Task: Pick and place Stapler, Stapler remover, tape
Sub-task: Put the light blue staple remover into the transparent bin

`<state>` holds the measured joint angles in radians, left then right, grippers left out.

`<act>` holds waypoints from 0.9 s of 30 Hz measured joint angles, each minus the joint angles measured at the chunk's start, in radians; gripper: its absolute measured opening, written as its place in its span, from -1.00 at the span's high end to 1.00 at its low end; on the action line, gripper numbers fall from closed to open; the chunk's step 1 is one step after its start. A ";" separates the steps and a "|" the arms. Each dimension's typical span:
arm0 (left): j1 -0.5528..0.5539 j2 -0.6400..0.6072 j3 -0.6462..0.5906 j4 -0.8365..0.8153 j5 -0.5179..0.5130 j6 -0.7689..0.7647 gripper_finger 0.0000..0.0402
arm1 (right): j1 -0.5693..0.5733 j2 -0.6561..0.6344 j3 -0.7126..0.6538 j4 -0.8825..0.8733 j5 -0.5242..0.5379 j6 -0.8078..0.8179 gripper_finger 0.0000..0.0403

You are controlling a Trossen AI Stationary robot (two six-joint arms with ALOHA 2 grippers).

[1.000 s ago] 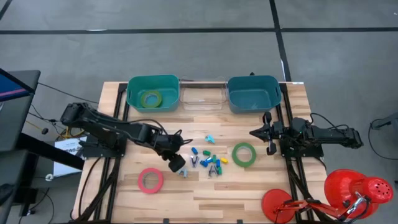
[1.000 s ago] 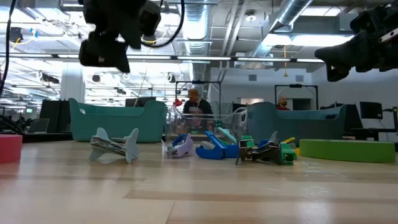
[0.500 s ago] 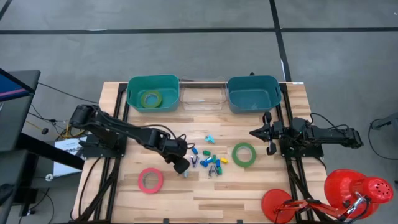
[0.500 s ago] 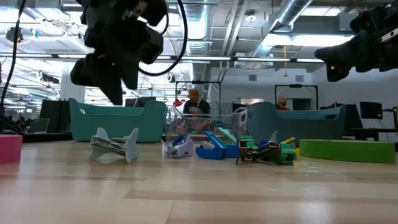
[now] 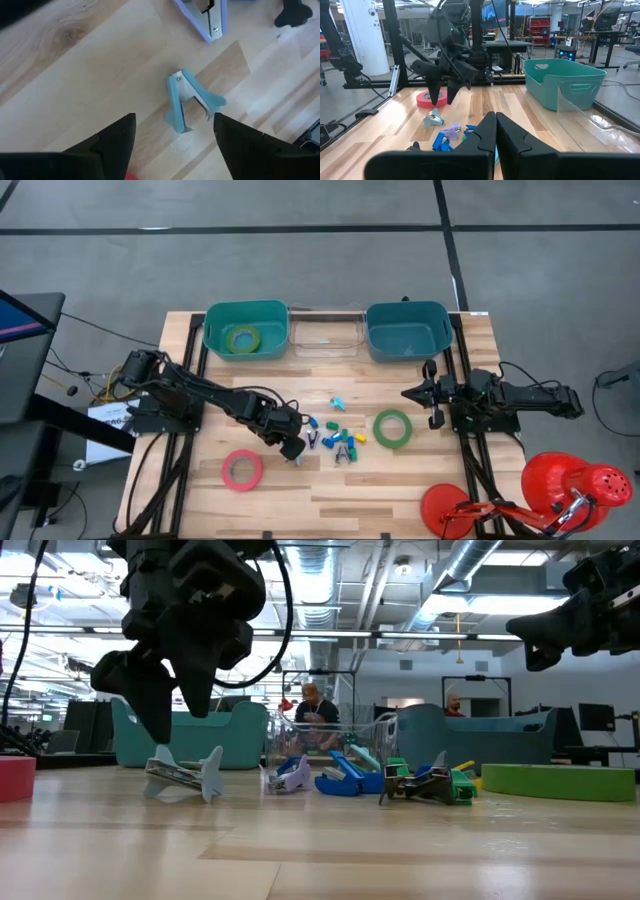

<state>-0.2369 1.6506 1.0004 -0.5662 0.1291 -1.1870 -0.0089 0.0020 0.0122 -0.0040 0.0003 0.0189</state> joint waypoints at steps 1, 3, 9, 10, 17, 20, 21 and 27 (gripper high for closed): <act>-0.003 0.001 0.000 -0.001 0.002 0.000 -0.29 | 0.000 0.000 0.000 0.000 0.000 0.000 1.00; -0.009 0.001 0.000 0.002 0.004 0.000 -0.28 | 0.000 0.000 0.000 0.000 0.000 0.000 1.00; -0.041 0.001 0.000 0.002 0.009 -0.001 -0.22 | 0.000 0.000 0.000 0.000 0.000 0.000 1.00; -0.043 0.001 0.000 0.002 0.009 -0.001 -0.21 | 0.000 0.000 0.000 0.000 0.000 0.000 1.00; -0.044 0.014 0.000 0.002 0.003 -0.001 -0.15 | 0.000 0.000 0.000 0.000 0.000 0.000 1.00; -0.044 0.034 0.000 0.009 0.003 -0.008 -0.15 | 0.000 0.000 0.000 0.000 0.000 0.000 1.00; -0.043 0.036 0.000 0.012 0.003 -0.009 -0.15 | 0.000 0.000 0.000 0.000 0.000 0.000 1.00; -0.045 0.036 0.000 0.022 0.002 -0.025 -0.14 | 0.000 0.000 0.000 0.000 0.000 0.000 1.00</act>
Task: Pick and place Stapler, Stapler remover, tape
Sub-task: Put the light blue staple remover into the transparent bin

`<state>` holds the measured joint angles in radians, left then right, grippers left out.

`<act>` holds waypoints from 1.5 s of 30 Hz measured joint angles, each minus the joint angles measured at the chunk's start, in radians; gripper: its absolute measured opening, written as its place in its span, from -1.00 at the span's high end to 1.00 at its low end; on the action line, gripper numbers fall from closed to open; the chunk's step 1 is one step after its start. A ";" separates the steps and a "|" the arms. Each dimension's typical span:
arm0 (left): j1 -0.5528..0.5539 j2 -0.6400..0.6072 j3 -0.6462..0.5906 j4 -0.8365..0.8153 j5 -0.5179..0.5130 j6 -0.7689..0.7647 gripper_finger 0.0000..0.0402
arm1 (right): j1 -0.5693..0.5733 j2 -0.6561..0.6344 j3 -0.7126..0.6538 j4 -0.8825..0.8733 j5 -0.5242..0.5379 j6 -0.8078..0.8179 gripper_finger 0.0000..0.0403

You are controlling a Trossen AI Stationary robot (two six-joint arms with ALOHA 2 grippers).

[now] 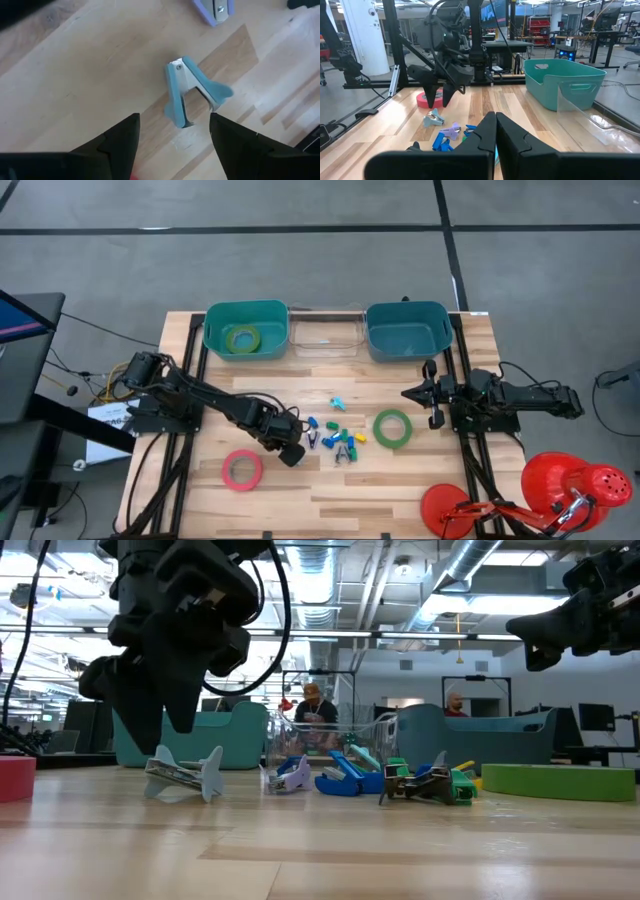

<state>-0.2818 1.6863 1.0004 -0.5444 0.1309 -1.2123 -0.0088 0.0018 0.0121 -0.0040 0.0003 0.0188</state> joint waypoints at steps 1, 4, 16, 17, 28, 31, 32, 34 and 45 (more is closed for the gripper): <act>-0.002 0.006 0.000 0.003 -0.001 -0.006 -0.14 | 0.000 0.000 0.000 0.000 0.000 0.000 1.00; -0.009 0.015 -0.001 0.002 -0.001 -0.012 -0.14 | 0.000 0.000 0.000 0.000 0.000 0.000 1.00; -0.015 0.035 0.000 0.017 -0.003 -0.027 0.07 | 0.000 0.000 0.000 0.000 0.000 0.000 1.00; -0.015 0.035 0.000 0.014 -0.003 -0.027 0.10 | 0.000 0.000 0.000 0.000 0.000 0.000 1.00; -0.014 0.034 0.000 0.022 0.008 -0.027 0.40 | 0.000 0.000 0.000 0.000 0.000 0.000 1.00; -0.014 0.034 0.000 0.023 0.008 -0.027 0.50 | 0.000 0.000 0.000 0.000 0.000 0.000 1.00; -0.014 0.034 0.000 0.023 0.008 -0.027 0.53 | 0.000 0.000 0.000 0.000 0.000 0.000 1.00; -0.014 0.034 0.000 0.024 0.008 -0.027 0.58 | 0.000 0.000 0.000 0.000 0.000 0.000 1.00; -0.014 0.033 0.000 0.030 0.006 -0.027 0.84 | 0.000 0.000 0.000 0.000 0.000 0.000 1.00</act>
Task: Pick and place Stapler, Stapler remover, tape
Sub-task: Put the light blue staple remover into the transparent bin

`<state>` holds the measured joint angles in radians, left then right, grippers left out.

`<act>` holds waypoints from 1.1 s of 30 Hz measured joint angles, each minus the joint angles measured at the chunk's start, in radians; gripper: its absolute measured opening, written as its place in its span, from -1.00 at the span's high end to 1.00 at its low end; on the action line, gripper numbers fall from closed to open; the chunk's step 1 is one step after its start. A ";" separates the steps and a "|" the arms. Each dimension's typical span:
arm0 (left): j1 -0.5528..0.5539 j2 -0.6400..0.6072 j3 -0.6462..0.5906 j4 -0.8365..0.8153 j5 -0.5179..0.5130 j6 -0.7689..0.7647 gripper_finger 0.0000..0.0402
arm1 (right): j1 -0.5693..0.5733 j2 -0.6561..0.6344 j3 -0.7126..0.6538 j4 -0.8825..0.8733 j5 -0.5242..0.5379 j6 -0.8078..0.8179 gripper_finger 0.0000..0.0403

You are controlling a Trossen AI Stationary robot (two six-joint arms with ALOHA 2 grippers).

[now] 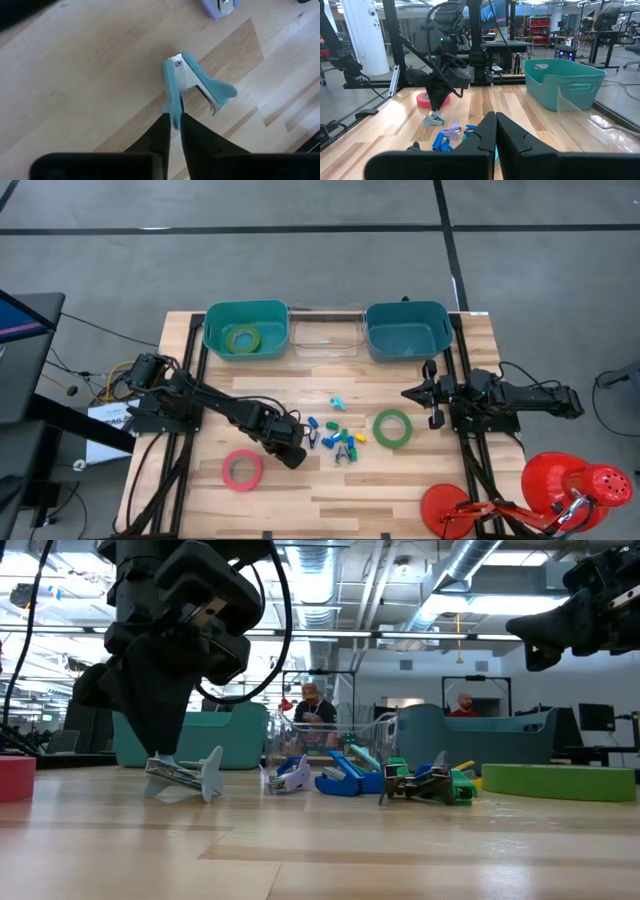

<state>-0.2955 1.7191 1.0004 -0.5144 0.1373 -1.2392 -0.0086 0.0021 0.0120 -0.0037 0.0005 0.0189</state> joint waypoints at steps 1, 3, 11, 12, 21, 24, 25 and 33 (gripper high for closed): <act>0.000 0.000 0.000 0.000 -0.001 0.000 0.88 | 0.000 0.000 0.000 0.000 0.000 0.000 1.00; 0.000 0.000 0.000 0.001 -0.002 0.000 0.95 | 0.000 0.000 0.000 0.000 0.000 0.000 1.00; 0.000 0.000 0.000 0.007 -0.002 0.001 0.99 | 0.000 0.000 0.000 0.000 0.000 0.000 1.00; 0.000 -0.001 0.000 0.009 -0.002 0.003 0.99 | 0.000 0.000 0.000 0.000 0.000 0.000 1.00; 0.020 -0.093 0.002 0.030 -0.042 0.004 0.99 | 0.000 0.000 0.000 0.000 0.000 0.000 1.00; 0.034 -0.145 0.002 0.037 -0.087 0.011 0.99 | 0.000 0.000 0.000 0.001 0.000 0.000 1.00; 0.038 -0.163 0.002 0.034 -0.100 0.022 0.99 | 0.000 0.000 0.000 0.001 0.000 0.000 1.00; 0.093 -0.264 0.002 0.054 -0.158 0.088 0.99 | 0.000 0.000 0.000 0.002 0.000 0.000 1.00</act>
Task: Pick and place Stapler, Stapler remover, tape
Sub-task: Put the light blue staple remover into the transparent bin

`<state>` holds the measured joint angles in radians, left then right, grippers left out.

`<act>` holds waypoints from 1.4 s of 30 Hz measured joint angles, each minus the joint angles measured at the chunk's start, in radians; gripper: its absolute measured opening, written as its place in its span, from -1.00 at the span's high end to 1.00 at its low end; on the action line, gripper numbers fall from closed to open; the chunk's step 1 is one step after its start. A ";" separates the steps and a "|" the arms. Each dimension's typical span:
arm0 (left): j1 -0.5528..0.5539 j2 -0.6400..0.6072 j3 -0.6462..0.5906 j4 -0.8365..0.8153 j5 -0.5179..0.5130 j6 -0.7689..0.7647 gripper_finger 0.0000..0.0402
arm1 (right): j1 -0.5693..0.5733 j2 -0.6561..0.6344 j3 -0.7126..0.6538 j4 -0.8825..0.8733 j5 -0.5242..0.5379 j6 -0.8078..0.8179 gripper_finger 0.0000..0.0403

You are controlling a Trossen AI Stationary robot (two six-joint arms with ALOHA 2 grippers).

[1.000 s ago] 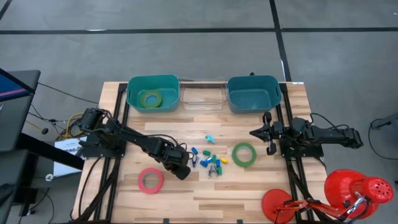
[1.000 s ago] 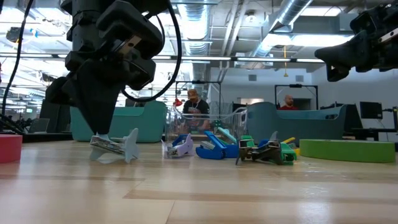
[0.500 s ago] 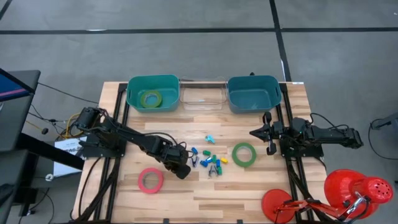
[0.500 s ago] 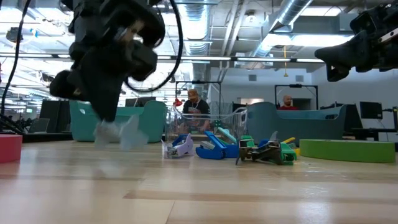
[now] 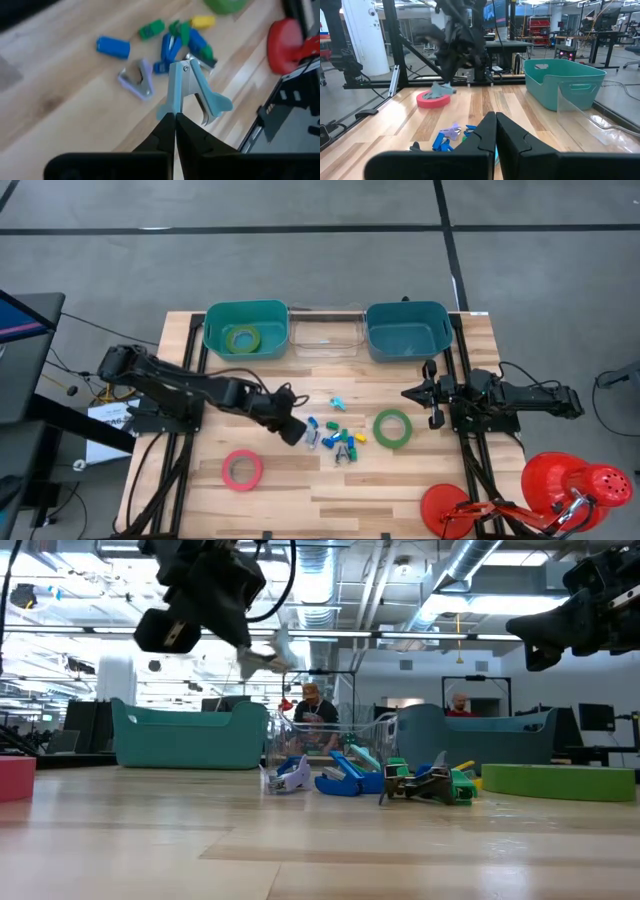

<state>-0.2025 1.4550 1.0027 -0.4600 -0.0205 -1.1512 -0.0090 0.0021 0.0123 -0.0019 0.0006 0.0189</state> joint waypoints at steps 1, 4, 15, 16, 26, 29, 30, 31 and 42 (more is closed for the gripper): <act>0.008 -0.006 0.000 0.005 -0.003 0.008 0.99 | 0.000 0.000 0.000 0.000 0.000 0.000 1.00; 0.031 -0.011 0.000 0.025 -0.006 0.046 0.99 | 0.000 0.000 0.000 0.000 0.000 0.000 1.00; 0.192 -0.007 0.000 0.121 -0.013 0.221 0.99 | 0.000 0.000 0.000 0.001 0.000 0.000 1.00; 0.215 -0.007 0.000 0.132 -0.013 0.249 0.99 | 0.000 0.000 0.000 0.001 0.000 0.000 1.00; 0.435 -0.007 0.000 0.235 0.044 0.519 0.99 | 0.000 0.000 0.000 0.001 0.000 0.000 1.00; 0.498 -0.007 0.000 0.247 0.061 0.584 0.99 | 0.000 0.000 0.000 0.001 0.000 0.000 1.00; 0.517 -0.007 0.000 0.246 0.069 0.606 0.99 | 0.000 0.000 0.000 0.001 0.000 0.000 1.00; 0.537 -0.007 0.000 0.246 0.074 0.626 0.99 | 0.000 0.000 0.000 0.001 0.000 0.000 1.00; 0.708 -0.007 0.000 0.271 0.062 0.849 0.99 | 0.000 0.000 0.000 0.001 0.000 0.000 1.00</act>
<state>0.5054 1.4479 1.0027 -0.1888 0.0416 -0.3024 -0.0089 0.0021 0.0120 -0.0010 0.0005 0.0189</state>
